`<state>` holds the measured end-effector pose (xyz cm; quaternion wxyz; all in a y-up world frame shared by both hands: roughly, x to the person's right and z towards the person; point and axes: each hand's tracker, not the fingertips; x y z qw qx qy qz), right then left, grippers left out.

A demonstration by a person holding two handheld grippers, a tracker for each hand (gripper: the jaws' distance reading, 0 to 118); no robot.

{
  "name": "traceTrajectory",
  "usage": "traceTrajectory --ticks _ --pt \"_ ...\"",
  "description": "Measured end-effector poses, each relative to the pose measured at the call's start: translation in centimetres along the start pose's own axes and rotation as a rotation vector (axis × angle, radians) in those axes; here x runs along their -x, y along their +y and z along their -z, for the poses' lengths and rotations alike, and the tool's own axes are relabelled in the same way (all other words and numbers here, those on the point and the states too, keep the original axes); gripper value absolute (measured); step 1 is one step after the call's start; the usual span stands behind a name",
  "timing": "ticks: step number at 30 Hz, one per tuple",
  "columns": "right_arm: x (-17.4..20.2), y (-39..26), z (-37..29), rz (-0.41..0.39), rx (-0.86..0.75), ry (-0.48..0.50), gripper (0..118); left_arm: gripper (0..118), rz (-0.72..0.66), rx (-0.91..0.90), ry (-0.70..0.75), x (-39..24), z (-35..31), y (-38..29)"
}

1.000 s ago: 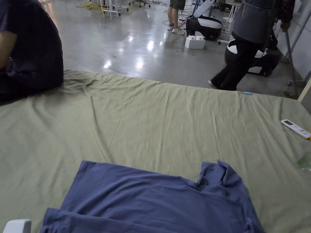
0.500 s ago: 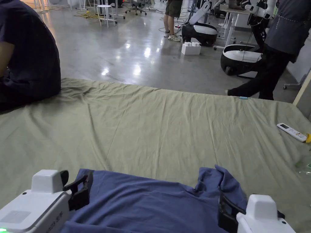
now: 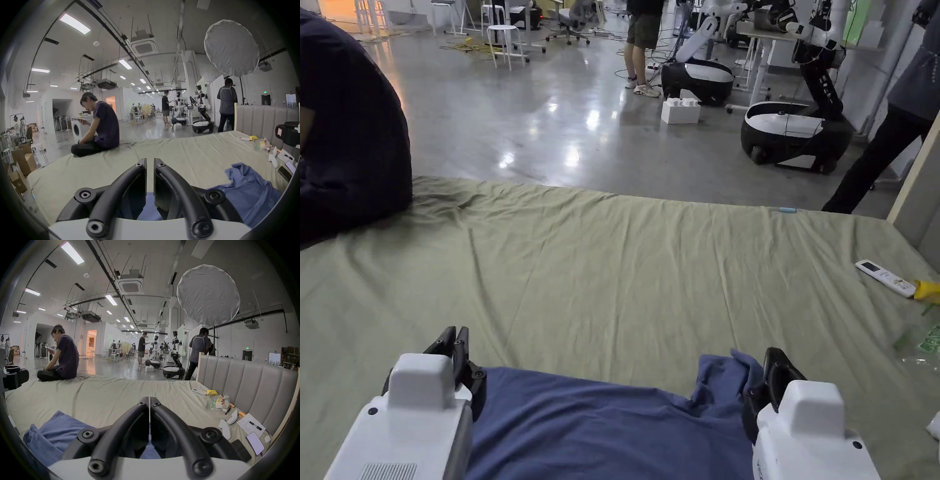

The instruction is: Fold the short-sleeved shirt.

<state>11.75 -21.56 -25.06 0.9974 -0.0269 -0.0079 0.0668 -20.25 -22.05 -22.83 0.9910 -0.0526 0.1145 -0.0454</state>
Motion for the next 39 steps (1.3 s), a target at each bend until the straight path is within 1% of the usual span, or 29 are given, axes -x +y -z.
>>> traceTrajectory --ticks 1,2,4,5,6,7,9,13,20,21,23,25,29,30,32,33,34,35,37,38,39 --pt "0.0 0.2 0.0 -0.015 -0.013 -0.001 1 6 -0.007 -0.022 -0.013 0.2 -0.3 0.2" --pt "0.0 0.1 -0.1 0.002 -0.004 -0.001 1 6 -0.013 -0.027 -0.016 0.1 -0.6 0.5" --pt "0.1 0.5 -0.4 -0.016 -0.036 -0.008 1 6 -0.007 -0.041 -0.002 0.1 -0.8 0.9" --pt "0.1 0.6 -0.3 -0.001 -0.025 -0.006 1 5 -0.005 -0.051 0.002 0.2 -0.9 1.0" --pt "0.2 0.8 -0.4 -0.011 -0.041 -0.011 1 4 -0.006 -0.053 0.003 0.2 -1.0 1.1" --pt "0.2 0.6 -0.4 0.005 -0.037 -0.005 1 4 -0.009 -0.053 -0.001 0.4 -0.8 1.1" --pt "0.2 0.8 -0.3 0.002 -0.037 -0.008 1 4 -0.015 -0.053 0.001 0.6 -0.8 1.0" --pt "0.2 0.8 -0.1 0.011 -0.031 -0.009 1 4 -0.045 -0.029 -0.007 1.4 -0.3 0.5" --pt "0.3 0.9 0.3 0.001 -0.012 0.001 1 3 -0.067 0.047 -0.014 4.0 2.0 -0.7" --pt "0.3 0.9 0.5 -0.002 -0.006 0.003 1 3 -0.067 0.09 -0.045 4.4 2.7 -0.9" --pt "0.3 0.7 0.8 -0.006 0.011 0.008 1 3 -0.058 0.123 -0.037 5.4 4.5 -1.7" --pt "0.3 0.5 1.1 -0.006 0.027 0.016 1 3 -0.061 0.215 -0.06 6.4 6.8 -2.6" --pt "0.3 -0.1 1.8 -0.011 0.064 0.022 1 3 -0.164 0.348 -0.102 8.8 12.1 -5.1" --pt "0.2 -0.3 2.0 -0.013 0.076 0.02 1 3 -0.171 0.408 -0.125 9.2 13.8 -5.8" --pt "0.0 -0.7 2.3 -0.011 0.102 0.017 1 3 -0.162 0.486 -0.127 9.5 16.7 -6.7" --pt "-0.1 -0.9 2.5 -0.004 0.122 0.014 1 4 -0.165 0.512 -0.164 9.5 17.8 -6.9" --pt "-0.2 -1.0 2.6 -0.015 0.12 0.011 1 11 -0.16 0.544 -0.165 9.5 19.2 -7.3" --pt "-0.3 -1.3 2.7 -0.02 0.128 0.009 1 21 -0.154 0.578 -0.153 9.5 20.4 -7.7" --pt "-0.6 -1.6 2.9 -0.028 0.144 0.002 1 63 -0.154 0.633 -0.165 8.9 22.1 -8.4" --pt "-0.7 -1.8 3.0 -0.032 0.153 0.002 1 77 -0.153 0.659 -0.174 8.7 22.8 -8.6" --pt "-0.9 -1.9 3.1 -0.035 0.161 -0.002 1 83 -0.152 0.691 -0.183 8.4 23.8 -9.0"
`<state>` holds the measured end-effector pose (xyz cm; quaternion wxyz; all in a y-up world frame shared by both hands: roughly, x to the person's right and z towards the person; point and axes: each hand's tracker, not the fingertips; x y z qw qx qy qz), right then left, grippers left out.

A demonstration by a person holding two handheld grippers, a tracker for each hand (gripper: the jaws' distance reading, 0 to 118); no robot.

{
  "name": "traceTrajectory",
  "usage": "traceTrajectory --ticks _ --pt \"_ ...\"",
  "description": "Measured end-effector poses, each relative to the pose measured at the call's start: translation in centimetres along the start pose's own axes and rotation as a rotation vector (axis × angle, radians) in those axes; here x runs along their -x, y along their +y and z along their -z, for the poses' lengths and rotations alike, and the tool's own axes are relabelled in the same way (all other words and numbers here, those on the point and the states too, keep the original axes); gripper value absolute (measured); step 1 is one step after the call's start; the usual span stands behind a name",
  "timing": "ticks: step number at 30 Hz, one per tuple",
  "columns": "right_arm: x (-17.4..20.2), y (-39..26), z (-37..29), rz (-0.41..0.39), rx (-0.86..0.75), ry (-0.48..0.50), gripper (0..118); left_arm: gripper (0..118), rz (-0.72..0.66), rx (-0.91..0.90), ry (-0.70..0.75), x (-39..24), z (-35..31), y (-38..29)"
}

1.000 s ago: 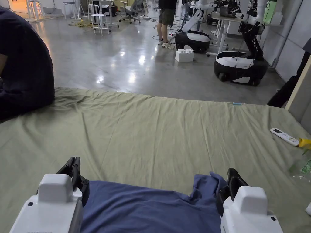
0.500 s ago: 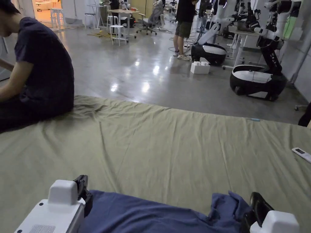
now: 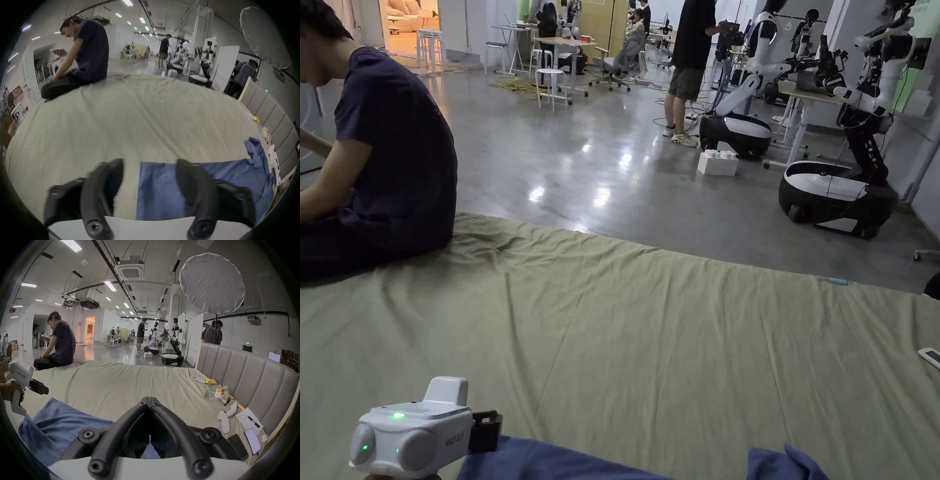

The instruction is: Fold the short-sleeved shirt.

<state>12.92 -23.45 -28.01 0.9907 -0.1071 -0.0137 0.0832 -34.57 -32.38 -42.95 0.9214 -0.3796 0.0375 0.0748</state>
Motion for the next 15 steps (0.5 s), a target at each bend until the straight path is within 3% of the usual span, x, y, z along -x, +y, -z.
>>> traceTrajectory --ticks 4,9,11,12,15 --pt "-0.6 -0.5 0.3 -0.014 0.024 -0.014 1 83 0.008 0.11 -0.008 -0.1 3.0 0.3" --pt "-1.3 -1.2 0.6 -0.026 0.048 -0.025 1 81 0.053 0.21 0.125 -0.5 5.3 0.0" --pt "-1.5 -1.5 0.7 -0.027 0.058 -0.028 1 66 0.065 0.221 0.113 -0.9 5.4 -0.6" --pt "-1.6 -1.6 0.7 -0.027 0.063 -0.029 1 51 0.086 0.224 0.097 -1.1 5.4 -1.1" --pt "-1.9 -2.0 0.8 -0.021 0.078 -0.032 1 39 0.195 0.163 0.13 -2.1 5.3 -2.1"
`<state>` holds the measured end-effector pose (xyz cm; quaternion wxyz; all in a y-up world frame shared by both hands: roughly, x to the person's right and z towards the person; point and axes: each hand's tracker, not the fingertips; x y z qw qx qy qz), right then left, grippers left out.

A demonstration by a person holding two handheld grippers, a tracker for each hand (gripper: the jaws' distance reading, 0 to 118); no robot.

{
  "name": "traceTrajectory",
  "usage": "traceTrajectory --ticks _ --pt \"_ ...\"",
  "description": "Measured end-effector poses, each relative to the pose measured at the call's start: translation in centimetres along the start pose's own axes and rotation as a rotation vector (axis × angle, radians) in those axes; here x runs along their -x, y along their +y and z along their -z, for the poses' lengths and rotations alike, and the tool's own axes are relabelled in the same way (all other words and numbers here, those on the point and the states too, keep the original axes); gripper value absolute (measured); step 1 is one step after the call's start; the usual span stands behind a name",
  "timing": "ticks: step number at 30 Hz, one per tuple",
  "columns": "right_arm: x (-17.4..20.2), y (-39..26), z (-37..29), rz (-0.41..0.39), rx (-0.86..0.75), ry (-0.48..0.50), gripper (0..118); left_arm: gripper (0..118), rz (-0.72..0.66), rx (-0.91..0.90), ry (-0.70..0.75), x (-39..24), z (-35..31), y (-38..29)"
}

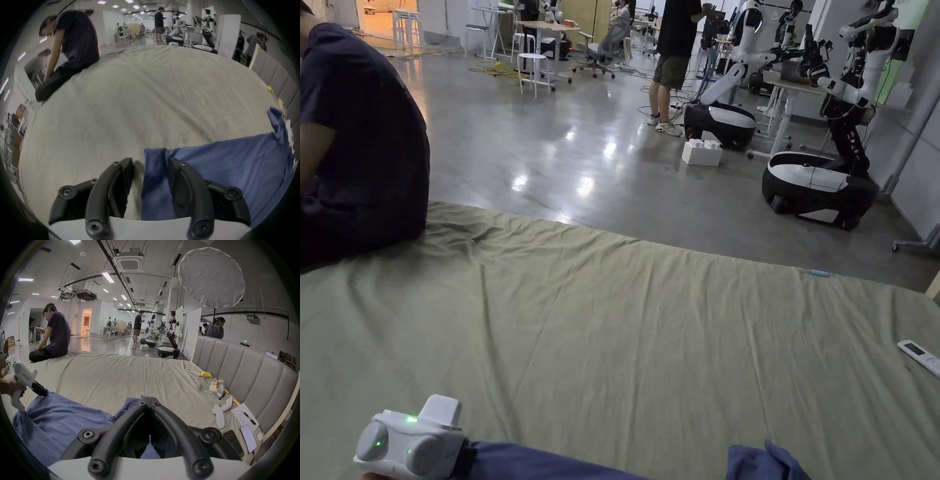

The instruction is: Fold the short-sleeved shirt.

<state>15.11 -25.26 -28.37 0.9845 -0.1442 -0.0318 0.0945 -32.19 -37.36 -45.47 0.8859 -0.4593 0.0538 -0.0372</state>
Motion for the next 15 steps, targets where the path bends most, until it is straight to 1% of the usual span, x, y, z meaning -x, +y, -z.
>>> traceTrajectory --ticks 3,5,9,13,15 --pt "-0.3 -0.4 0.1 0.007 0.015 0.004 1 15 0.008 0.01 -0.017 -0.7 0.1 0.2" --pt "-0.5 -0.6 0.1 0.011 0.024 0.003 1 7 0.026 0.017 -0.026 -0.8 0.2 0.4" --pt "-1.1 -0.9 0.0 0.015 0.031 -0.003 1 5 0.022 0.0 -0.053 -0.3 -0.6 -0.1" --pt "-2.1 -1.2 0.6 0.024 0.048 -0.006 1 5 -0.093 -0.078 -0.12 1.0 -2.7 0.0" --pt "-2.5 -1.2 1.3 0.03 0.064 -0.007 1 5 -0.12 -0.119 -0.15 1.2 -4.4 0.1"
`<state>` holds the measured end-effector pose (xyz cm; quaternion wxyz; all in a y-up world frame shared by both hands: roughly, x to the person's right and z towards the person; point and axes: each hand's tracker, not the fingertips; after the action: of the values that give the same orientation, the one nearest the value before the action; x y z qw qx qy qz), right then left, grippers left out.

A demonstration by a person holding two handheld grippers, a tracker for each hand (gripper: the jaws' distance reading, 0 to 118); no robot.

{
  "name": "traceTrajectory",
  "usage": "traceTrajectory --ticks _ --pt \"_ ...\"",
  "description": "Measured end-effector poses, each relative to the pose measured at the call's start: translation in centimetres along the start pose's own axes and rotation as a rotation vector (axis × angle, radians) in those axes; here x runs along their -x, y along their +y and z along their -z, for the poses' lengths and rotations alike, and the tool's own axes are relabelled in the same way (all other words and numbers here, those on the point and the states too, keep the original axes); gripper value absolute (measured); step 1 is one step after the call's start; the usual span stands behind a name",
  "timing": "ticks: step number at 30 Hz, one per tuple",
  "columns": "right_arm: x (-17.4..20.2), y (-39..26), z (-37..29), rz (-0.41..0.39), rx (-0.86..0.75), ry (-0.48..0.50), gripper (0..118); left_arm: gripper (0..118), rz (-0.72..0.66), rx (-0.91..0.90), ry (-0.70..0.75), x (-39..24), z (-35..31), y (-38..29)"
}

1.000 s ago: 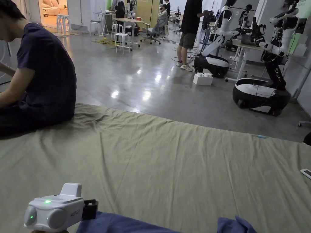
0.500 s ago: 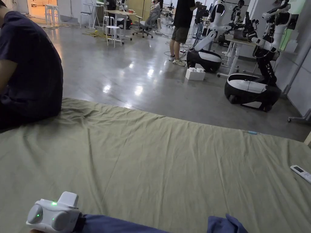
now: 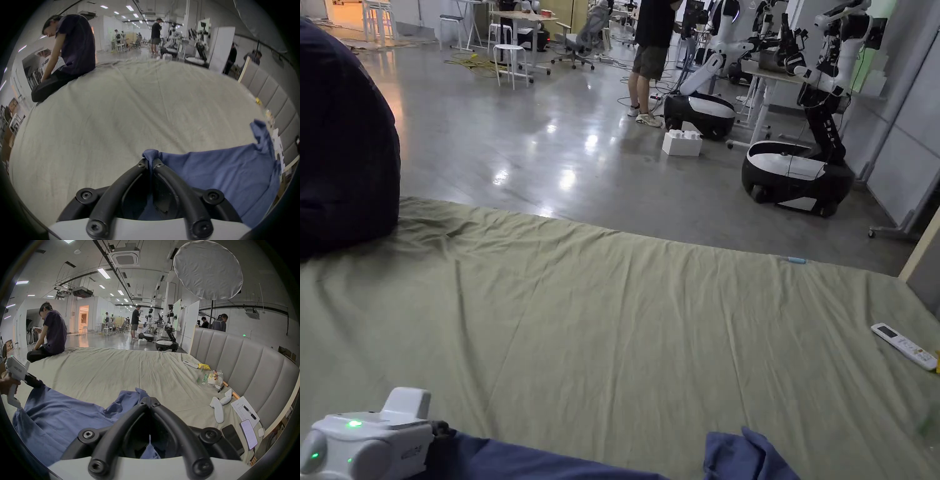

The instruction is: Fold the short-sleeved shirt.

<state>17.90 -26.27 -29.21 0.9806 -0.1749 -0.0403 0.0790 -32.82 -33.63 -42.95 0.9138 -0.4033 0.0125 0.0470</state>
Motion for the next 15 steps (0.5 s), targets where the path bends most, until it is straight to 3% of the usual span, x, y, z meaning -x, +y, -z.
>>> traceTrajectory --ticks 6,11,13,15 --pt "-1.4 0.3 4.9 0.056 0.16 0.047 1 5 -0.005 -0.112 -0.036 0.0 -4.4 -0.5" --pt "-2.0 0.6 11.3 -0.021 0.325 0.07 5 5 0.029 -0.146 -0.012 -1.0 -6.6 -1.2" --pt "-2.0 0.3 13.7 -0.046 0.404 0.074 39 5 0.013 -0.152 -0.018 -1.0 -6.9 -1.4" --pt "-2.1 -0.5 15.9 -0.05 0.471 0.1 63 5 -0.021 -0.154 -0.021 -1.1 -7.4 -1.7"
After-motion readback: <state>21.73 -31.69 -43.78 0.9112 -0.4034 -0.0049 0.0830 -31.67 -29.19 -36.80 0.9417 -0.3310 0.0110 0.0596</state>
